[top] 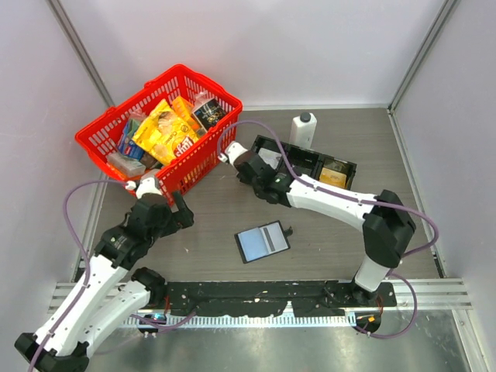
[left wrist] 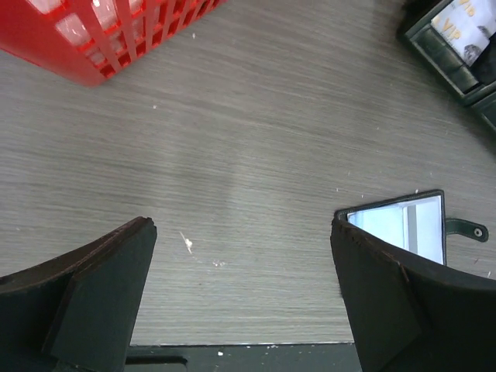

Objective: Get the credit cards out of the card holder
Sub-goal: Place the credit card in the storage box.

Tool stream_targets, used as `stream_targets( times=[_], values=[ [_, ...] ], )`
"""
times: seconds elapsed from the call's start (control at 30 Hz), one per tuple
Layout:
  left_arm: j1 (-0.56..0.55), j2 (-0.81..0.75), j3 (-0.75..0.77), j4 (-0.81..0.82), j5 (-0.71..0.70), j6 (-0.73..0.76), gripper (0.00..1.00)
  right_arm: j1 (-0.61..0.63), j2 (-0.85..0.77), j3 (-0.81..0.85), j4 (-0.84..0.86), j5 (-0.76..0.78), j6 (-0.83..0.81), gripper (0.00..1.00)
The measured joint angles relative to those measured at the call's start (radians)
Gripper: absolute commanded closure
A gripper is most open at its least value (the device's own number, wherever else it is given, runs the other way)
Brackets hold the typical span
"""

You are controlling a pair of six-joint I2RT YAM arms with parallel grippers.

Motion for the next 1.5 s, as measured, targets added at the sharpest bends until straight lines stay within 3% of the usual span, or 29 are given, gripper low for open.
stream_targets(
  times=[0.3, 0.57, 0.73, 0.9, 1.2, 1.33, 1.5],
  values=[
    [0.002, -0.22, 0.008, -0.011, -0.102, 0.07, 0.01, 0.029, 0.185, -0.002, 0.328, 0.136, -0.383, 0.99],
    [0.003, -0.217, 0.008, -0.014, -0.146, 0.078, 0.01, 0.011, 0.359, -0.041, 0.473, 0.193, -0.605, 0.98],
    [0.005, -0.21, 0.008, -0.015, -0.146, 0.079, 0.01, 0.0, 0.364, -0.06, 0.513, 0.179, -0.653, 0.9],
    [0.019, -0.205, 0.008, -0.014, -0.143, 0.082, 0.01, -0.004, 0.364, -0.058, 0.486, 0.149, -0.641, 0.64],
    [0.046, -0.182, 0.008, -0.014, -0.112, 0.096, 0.02, -0.008, 0.309, -0.009, 0.278, 0.063, -0.509, 0.53],
    [0.05, -0.171, 0.008, -0.013, -0.101, 0.103, 0.04, -0.004, 0.214, 0.014, 0.183, 0.018, -0.394, 0.41],
    [0.053, -0.134, 0.008, -0.008, -0.071, 0.103, 0.01, -0.003, 0.045, 0.013, 0.129, -0.013, -0.221, 0.33]
  ],
)
